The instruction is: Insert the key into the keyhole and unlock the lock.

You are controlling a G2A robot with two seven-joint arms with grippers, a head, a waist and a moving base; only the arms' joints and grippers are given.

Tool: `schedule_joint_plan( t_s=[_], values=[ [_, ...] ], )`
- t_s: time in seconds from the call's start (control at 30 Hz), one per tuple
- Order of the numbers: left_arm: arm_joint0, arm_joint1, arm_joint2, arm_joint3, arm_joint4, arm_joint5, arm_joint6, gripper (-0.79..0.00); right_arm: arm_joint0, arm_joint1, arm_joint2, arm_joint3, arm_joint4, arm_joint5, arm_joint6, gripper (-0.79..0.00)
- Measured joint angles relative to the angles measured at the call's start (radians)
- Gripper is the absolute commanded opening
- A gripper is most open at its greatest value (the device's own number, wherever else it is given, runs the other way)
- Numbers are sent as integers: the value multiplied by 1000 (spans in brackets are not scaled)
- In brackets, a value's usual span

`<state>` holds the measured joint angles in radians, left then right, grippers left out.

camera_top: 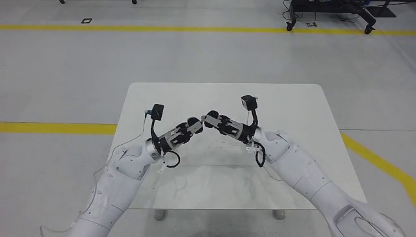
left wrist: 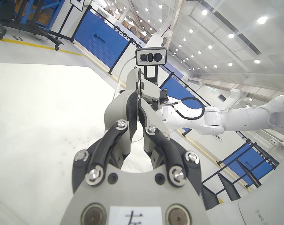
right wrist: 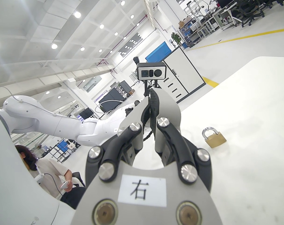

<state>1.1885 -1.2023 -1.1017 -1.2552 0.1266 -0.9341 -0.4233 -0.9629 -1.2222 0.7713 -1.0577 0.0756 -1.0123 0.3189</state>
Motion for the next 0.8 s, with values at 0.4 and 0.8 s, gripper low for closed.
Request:
schedule_joint_plan(
  t_s=[0.4, 0.8],
  values=[
    [4, 18, -32, -6, -39, -15, -54, -785, -4, 4, 23, -12, -32, 0, 35, 0],
    [-19, 40, -29, -14, 6, 55, -213, -785, -28, 52, 107, -62, -163, 80, 168, 0]
  ],
)
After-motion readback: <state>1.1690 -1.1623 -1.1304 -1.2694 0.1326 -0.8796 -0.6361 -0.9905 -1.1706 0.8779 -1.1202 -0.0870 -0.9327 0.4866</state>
